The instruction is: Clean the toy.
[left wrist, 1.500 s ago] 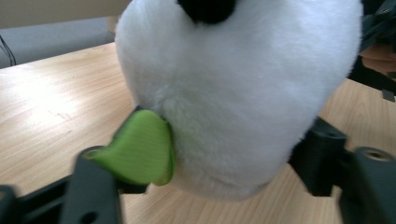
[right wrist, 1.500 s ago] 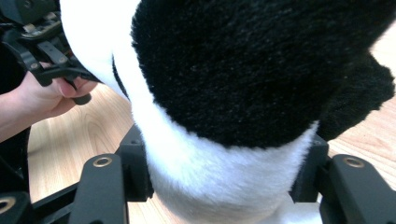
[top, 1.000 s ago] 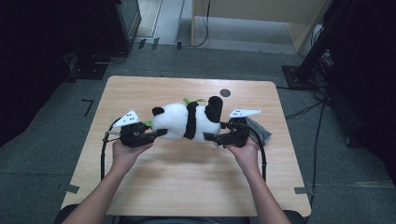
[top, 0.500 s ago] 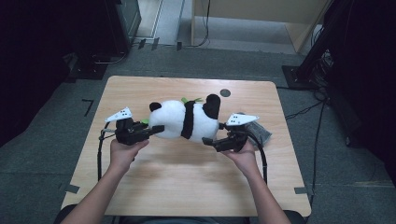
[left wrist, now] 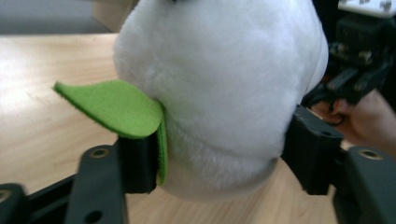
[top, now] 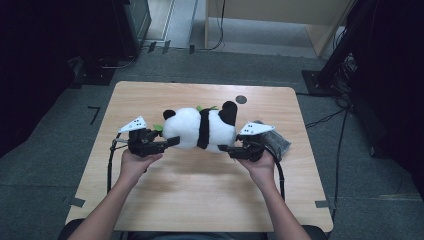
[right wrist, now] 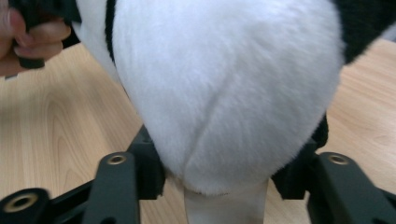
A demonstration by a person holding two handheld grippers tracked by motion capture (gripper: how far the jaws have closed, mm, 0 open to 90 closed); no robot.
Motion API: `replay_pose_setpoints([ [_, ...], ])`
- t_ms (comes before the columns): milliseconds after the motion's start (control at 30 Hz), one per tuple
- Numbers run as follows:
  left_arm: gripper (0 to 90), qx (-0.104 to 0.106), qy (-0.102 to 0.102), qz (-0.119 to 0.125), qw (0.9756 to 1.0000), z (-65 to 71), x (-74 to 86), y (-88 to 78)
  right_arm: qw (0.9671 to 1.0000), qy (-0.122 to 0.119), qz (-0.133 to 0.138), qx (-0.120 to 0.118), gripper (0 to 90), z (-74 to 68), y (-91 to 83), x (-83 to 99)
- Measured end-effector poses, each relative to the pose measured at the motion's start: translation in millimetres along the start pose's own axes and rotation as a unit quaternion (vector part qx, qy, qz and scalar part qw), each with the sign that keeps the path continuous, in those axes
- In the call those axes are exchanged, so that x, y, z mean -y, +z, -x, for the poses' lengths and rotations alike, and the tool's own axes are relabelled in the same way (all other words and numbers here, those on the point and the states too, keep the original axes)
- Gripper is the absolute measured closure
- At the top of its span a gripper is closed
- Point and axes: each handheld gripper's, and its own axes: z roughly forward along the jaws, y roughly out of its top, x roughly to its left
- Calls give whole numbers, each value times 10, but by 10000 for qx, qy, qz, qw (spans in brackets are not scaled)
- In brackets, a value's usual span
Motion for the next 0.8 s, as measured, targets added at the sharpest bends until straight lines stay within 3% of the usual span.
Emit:
replay_pose_setpoints([
  [133,267,-30,602,-171,9980,12,19,-16,9980,523,-121,-329,509,66,-42,-69],
  [233,262,-224,1263,-430,9908,75,62,4,9968,676,-122,-418,508,96,-60,-77],
  [300,266,-228,1334,-516,9895,91,82,29,9959,761,-175,-457,505,105,-68,-79],
  [333,269,-236,1316,-561,9894,90,91,47,9957,790,-152,-470,500,113,-75,-77],
  [400,278,-190,1036,-653,9923,73,110,92,9956,815,-102,-444,473,121,-89,-79],
  [500,294,-126,755,-734,9944,40,118,110,9960,776,-56,-429,425,121,-91,-68],
  [667,294,-107,375,-723,9966,-16,128,109,9930,1051,-157,-523,343,172,-24,-19],
  [733,295,-98,308,-773,9965,-35,138,115,9911,1179,-187,-584,334,190,-3,-6],
  [800,296,-116,304,-803,9962,-37,149,124,9916,1150,-209,-556,323,188,3,-3],
])
